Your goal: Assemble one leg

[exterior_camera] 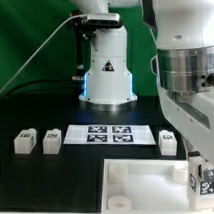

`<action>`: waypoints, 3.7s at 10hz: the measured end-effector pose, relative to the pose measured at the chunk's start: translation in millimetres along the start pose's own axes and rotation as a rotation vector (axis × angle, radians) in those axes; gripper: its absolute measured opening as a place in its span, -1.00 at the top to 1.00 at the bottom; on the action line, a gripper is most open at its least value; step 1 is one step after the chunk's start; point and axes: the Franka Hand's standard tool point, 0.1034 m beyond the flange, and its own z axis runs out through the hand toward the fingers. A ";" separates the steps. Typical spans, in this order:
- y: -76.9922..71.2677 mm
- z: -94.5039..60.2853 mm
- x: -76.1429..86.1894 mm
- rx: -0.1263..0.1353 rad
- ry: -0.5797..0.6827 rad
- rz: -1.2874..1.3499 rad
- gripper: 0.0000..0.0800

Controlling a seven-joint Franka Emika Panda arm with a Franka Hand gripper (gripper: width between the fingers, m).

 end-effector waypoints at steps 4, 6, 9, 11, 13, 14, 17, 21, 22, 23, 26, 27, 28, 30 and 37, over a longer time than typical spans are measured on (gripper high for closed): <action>-0.1 1.4 -1.8 0.002 0.004 -0.075 -0.18; -1.6 5.3 -8.7 0.013 0.012 -0.360 -0.53; -1.6 5.4 -8.0 0.011 0.013 -0.634 -0.62; -1.3 5.5 -6.8 0.004 0.020 -0.866 -0.62; 0.0 5.9 -4.9 -0.027 0.046 -1.202 -0.62; 0.1 5.9 -3.6 -0.042 0.059 -1.351 -0.62; 0.0 5.9 -3.5 -0.040 0.057 -1.339 -0.19; -0.1 5.8 -2.2 -0.031 0.060 -1.083 0.27; -0.7 5.2 -1.4 -0.019 0.056 -0.856 0.27; -0.7 5.4 -1.4 -0.010 0.060 -0.619 0.27; -0.4 6.5 1.0 0.018 0.019 -0.076 0.27; -0.4 5.6 0.9 0.012 0.012 0.023 0.27; -0.4 4.7 1.2 0.008 0.007 0.087 0.27; 0.5 5.6 0.2 0.006 0.007 0.082 0.09; -5.1 6.2 2.1 0.039 0.033 -0.725 -0.61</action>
Offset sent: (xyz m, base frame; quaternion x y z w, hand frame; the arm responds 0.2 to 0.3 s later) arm 0.0000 0.0000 0.0000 0.0000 0.0000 -0.0899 0.9960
